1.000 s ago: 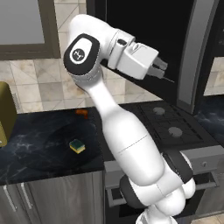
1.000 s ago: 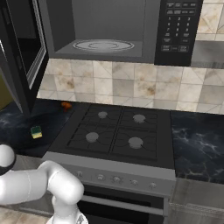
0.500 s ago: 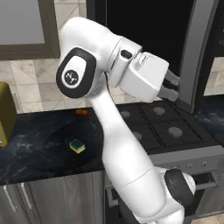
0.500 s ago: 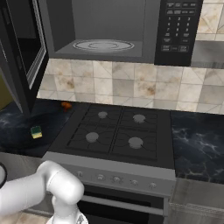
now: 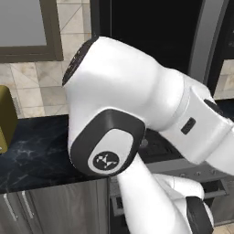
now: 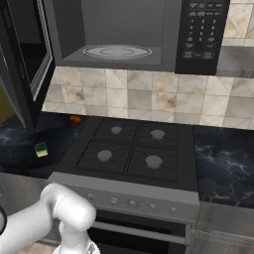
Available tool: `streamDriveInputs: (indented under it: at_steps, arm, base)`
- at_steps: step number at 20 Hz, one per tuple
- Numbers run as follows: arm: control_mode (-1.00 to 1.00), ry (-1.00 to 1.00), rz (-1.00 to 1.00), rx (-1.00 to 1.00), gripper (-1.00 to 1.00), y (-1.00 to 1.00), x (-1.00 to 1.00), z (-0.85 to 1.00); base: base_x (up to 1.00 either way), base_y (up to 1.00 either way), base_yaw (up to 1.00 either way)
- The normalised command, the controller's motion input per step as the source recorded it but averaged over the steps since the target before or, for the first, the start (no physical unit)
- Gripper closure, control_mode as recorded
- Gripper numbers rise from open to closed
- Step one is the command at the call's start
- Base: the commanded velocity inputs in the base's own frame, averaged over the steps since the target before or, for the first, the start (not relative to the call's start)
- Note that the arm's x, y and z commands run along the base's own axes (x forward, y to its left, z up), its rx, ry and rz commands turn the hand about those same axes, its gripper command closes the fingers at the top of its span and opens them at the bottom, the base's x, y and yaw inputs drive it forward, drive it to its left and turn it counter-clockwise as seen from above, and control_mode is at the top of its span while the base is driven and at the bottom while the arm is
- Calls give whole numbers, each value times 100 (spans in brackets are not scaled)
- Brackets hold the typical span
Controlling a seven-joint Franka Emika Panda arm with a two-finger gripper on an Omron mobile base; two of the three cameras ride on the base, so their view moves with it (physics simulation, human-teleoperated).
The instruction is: Place the sponge inside the microwave to prepare for sanitizing.
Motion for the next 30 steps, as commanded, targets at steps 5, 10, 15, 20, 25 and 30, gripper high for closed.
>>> streamDriveInputs:
  at_steps: [5, 10, 15, 20, 25, 30]
  arm:
    - [-100, -11, 51, 44, -100, -80, -100, 0]
    - [-100, 2, 40, 70, -100, -64, -55, 10]
    - [-100, 24, 29, 87, -100, -55, -1, 24]
    - [-100, 47, 18, 90, -100, -56, 27, 24]
    - [-100, 20, 20, 82, -100, -68, 50, 5]
    - [-100, -11, 14, 17, -100, -59, 100, -37]
  base:
    - [0, 0, 0]
    - [0, 0, 0]
    - [0, 0, 0]
    - [0, 0, 0]
    - [0, 0, 0]
    - [0, 0, 0]
